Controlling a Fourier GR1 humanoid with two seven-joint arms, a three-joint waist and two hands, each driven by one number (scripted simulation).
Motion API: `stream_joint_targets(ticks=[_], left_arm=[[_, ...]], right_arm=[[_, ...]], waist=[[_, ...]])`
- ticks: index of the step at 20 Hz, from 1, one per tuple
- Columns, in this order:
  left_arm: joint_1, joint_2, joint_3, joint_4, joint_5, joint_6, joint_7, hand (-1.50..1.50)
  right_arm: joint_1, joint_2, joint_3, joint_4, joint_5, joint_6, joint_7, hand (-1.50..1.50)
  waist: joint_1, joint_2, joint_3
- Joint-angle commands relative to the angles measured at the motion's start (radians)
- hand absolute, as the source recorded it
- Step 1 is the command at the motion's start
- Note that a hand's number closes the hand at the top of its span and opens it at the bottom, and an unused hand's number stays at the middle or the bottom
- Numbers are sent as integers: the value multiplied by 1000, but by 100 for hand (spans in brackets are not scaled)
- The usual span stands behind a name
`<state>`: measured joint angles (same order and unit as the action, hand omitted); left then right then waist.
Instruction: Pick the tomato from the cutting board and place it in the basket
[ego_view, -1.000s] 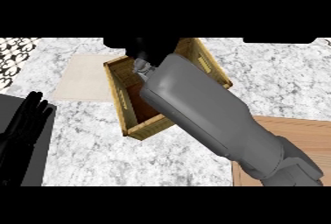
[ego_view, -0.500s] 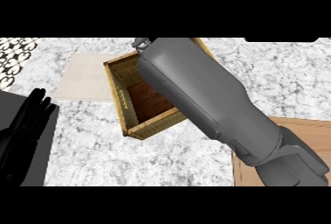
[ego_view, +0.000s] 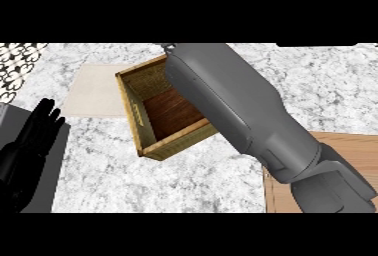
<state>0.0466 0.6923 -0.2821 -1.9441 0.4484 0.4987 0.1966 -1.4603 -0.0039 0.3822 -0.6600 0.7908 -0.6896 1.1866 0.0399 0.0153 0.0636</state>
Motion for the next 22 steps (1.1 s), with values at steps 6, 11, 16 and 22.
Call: stream_joint_targets(ticks=[6, 11, 16, 22], left_arm=[[-27, 19, -1, 92, -12, 17, -35, 0], [-27, 25, -8, 133, 2, 21, -68, 0], [-106, 28, -12, 158, 36, 33, -43, 0], [-93, 32, -36, 209, 51, 39, -99, 0]], right_arm=[[-14, 4, 144, 181, 61, 236, -34, 150], [-93, 4, 231, 237, 105, 346, -63, 150], [-160, 4, 239, 257, 87, 414, -60, 150], [-169, 4, 206, 308, 51, 453, -82, 150]], waist=[[-36, 1, -74], [-44, -2, -72], [-46, 4, -68], [-52, 5, -67]])
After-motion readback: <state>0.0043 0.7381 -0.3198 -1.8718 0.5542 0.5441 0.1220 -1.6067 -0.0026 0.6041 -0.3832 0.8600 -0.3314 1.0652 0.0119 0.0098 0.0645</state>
